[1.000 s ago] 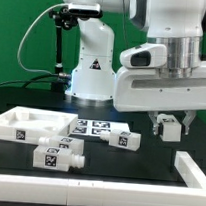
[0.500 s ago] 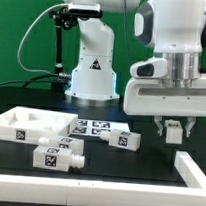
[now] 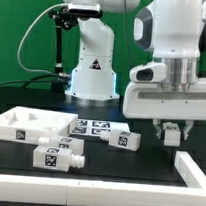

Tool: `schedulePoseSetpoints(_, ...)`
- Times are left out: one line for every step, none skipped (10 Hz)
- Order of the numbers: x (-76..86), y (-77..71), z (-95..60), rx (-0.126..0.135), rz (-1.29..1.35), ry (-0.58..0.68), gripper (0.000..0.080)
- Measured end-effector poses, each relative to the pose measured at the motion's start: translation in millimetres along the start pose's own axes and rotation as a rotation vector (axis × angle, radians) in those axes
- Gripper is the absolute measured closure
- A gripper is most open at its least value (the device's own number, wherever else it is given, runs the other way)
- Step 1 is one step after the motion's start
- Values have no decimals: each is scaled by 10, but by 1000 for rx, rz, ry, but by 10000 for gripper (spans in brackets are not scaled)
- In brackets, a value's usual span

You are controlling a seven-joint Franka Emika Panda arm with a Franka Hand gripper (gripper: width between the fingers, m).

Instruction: Assemble one leg

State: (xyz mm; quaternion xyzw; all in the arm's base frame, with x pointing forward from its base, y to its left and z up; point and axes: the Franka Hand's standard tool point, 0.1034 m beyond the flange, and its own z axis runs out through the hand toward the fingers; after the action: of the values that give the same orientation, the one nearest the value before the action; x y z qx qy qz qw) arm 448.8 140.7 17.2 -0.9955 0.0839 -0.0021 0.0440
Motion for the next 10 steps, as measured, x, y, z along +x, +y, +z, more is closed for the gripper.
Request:
schedulePoseSetpoints(-38,31,53,-4,2,-10,514)
schedulePoseSetpoints(-52,38,92,-5,3,-12,514)
schedulePoseSetpoints(-56,37,102,-5,0,-12,514)
schedulePoseSetpoints(-56,37,102,-5,-5,-12,514)
schedulePoseSetpoints(-56,37,102,-5,-7,-13,427)
schedulePoseSetpoints(-57,37,103,-5,-9,-13,427)
schedulePoseSetpoints(-50,53,82,-6,-29,-14,243)
schedulePoseSetpoints(-10,153,-82,-6,-62,-22,169)
schedulePoseSetpoints(31,265,-310,-2,-71,-23,169)
schedulePoseSetpoints(49,374,-515,-2,-104,-26,156)
